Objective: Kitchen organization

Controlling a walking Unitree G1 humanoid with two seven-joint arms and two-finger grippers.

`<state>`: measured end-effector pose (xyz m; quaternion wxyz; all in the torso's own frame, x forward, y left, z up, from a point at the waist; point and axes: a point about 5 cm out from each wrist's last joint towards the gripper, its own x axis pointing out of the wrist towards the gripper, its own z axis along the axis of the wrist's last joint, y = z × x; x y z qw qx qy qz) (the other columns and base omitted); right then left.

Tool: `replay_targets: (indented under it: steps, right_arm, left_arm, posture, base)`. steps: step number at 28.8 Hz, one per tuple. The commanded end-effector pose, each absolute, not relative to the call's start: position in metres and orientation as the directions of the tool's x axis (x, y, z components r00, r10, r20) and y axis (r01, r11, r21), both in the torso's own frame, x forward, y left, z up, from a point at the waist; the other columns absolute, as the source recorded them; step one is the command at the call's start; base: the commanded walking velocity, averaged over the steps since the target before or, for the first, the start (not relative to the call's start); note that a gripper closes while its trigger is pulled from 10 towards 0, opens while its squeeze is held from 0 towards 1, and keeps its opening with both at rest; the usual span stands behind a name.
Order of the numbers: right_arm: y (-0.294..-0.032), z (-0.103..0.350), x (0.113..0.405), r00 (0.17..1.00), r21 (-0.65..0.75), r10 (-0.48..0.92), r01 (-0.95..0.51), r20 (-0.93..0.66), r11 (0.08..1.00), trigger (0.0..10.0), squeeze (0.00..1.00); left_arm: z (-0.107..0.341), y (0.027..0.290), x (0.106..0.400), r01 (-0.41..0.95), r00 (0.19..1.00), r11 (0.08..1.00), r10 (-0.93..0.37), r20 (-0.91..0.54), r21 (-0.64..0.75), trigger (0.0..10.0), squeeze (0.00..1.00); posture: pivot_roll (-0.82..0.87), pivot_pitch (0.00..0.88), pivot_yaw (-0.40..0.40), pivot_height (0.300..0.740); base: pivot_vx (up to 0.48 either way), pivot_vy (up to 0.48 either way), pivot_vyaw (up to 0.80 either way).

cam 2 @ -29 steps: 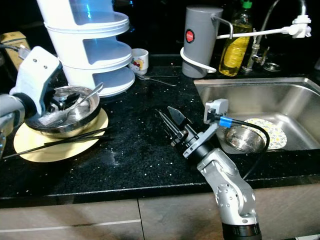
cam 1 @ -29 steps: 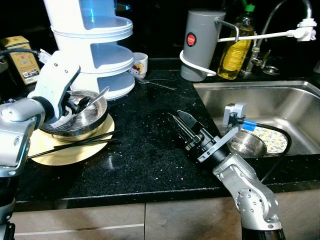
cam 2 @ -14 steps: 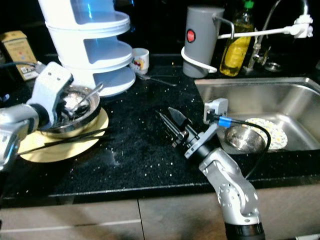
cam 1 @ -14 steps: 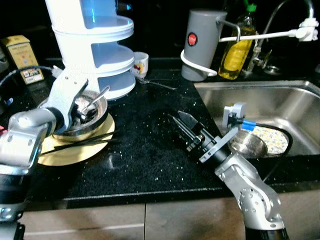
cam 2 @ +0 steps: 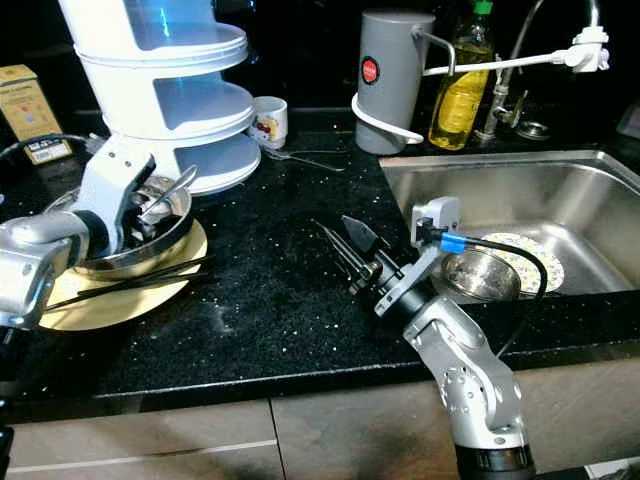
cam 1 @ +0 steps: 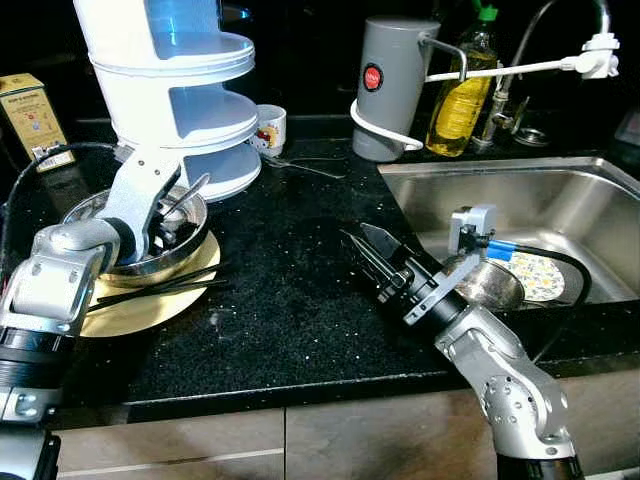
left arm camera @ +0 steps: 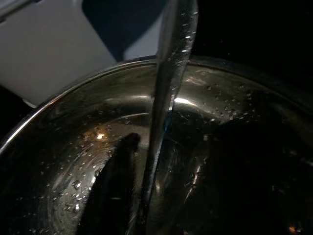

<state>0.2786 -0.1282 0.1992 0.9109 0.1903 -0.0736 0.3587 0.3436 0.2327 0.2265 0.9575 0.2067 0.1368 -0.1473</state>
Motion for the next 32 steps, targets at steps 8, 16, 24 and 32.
replay_targets:
  steps: [8,16,24,32]
  right_arm:
    - [-0.130,0.203,0.278,0.735,0.287,0.619,-0.678,0.277,0.676,10.0,0.00]
    - [-0.127,0.202,0.278,0.730,0.308,0.619,-0.683,0.288,0.662,10.0,0.00]
    - [-0.124,0.199,0.279,0.729,0.329,0.617,-0.685,0.297,0.650,10.0,0.00]
    - [-0.131,0.201,0.288,0.781,0.343,0.543,-0.623,0.307,0.703,10.0,0.00]
  left_arm:
    - [0.226,0.227,0.346,0.351,0.915,0.877,-0.246,-0.320,0.327,0.0,0.00]
    - [0.262,0.222,0.344,0.262,0.964,0.915,-0.234,-0.125,0.306,0.0,0.00]
    - [0.300,0.216,0.335,0.219,0.963,0.938,-0.251,0.093,0.267,0.0,0.00]
    - [0.342,0.206,0.321,0.255,0.871,0.946,-0.314,0.378,0.199,0.0,0.00]
  posture:
    - [-0.14,0.000,-0.037,0.740]
    - [-0.12,0.000,-0.042,0.740]
    - [-0.11,0.000,-0.044,0.740]
    - [-0.09,0.000,-0.042,0.740]
  base:
    - [0.000,0.000,0.00]
    - [0.000,0.000,0.00]
    - [0.000,0.000,0.00]
    - [0.000,0.000,0.00]
